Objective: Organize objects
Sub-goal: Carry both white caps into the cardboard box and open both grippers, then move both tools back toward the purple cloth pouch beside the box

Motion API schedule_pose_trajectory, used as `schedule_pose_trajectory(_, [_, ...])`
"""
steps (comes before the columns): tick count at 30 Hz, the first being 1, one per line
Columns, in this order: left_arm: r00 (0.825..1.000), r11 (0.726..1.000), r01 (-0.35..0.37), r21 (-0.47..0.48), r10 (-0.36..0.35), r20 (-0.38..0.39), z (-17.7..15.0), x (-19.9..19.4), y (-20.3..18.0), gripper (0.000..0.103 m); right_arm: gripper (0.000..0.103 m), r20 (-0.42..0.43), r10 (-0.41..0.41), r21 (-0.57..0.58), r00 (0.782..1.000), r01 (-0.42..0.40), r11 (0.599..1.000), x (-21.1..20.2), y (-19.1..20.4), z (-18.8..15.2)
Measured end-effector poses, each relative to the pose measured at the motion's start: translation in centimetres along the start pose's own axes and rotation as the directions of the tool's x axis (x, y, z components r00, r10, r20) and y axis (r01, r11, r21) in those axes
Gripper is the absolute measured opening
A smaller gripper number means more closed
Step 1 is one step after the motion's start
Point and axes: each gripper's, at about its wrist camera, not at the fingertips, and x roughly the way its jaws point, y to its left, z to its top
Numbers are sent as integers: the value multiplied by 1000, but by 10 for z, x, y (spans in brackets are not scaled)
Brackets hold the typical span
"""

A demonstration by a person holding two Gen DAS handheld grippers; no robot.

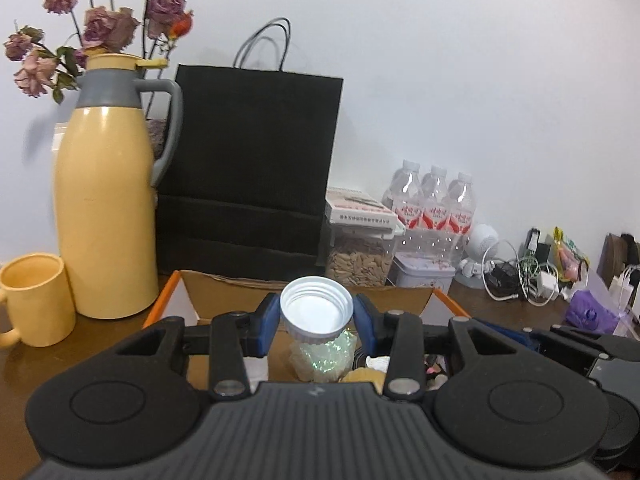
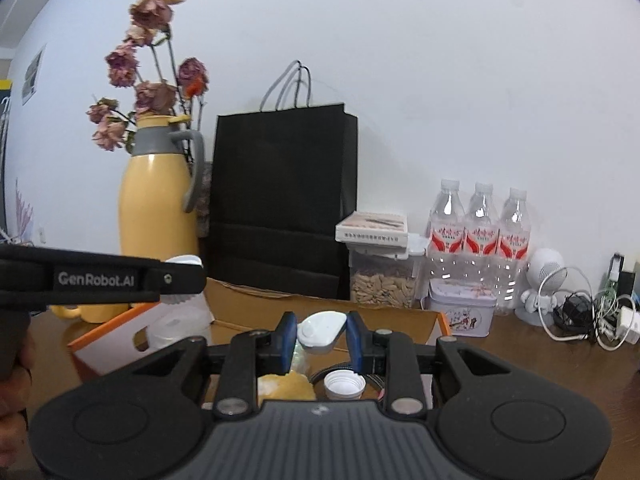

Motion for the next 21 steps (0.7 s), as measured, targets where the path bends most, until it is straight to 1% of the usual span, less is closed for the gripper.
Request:
schedule_pose_trajectory(5, [999, 1000, 7, 26, -6, -43, -10, 15, 0, 41, 25, -46, 13, 3, 999, -12, 1000, 15, -7, -12])
schedule_pose_trajectory(10, [999, 1000, 5, 29, -4, -46, -14, 14, 0, 42, 26, -60, 10, -3, 998, -10, 1000, 18, -6, -14])
schedule_pose_trajectory(11, [999, 1000, 5, 30, -4, -41, -14, 13, 0, 49, 26, -68, 7, -9, 998, -7, 1000, 18, -5, -15])
schedule_pose_trajectory(12, [999, 999, 11, 32, -10, -34, -15, 11, 0, 65, 27, -73, 2, -13, 997, -3, 1000, 18, -4, -15])
schedule_pose_trajectory(13, [1000, 999, 12, 31, -12, -25, -14, 10, 0, 75, 31, -78, -2, -18, 997, 0, 1000, 17, -4, -16])
schedule_pose_trajectory(14, [1000, 1000, 7, 28, -7, -6, -14, 7, 1, 96, 47, -82, -5, -18, 997, 3, 1000, 17, -3, -17])
schedule_pose_trajectory(15, [1000, 1000, -4, 26, 4, 17, -14, 4, 0, 103, 72, -83, -4, -17, 997, 2, 1000, 16, -3, -16])
schedule_pose_trajectory(16, [999, 1000, -17, 24, 16, 41, -14, 1, 0, 103, 86, -84, -1, -15, 996, 0, 1000, 16, -3, -16])
schedule_pose_trajectory(17, [999, 1000, -21, 23, 20, 46, -12, 0, -1, 103, 103, -82, -3, -13, 997, 1, 1000, 15, -3, -16])
schedule_pose_trajectory(21, [999, 1000, -17, 11, 16, 45, -10, -2, 0, 103, 103, -75, -13, -9, 997, 12, 1000, 14, -4, -16])
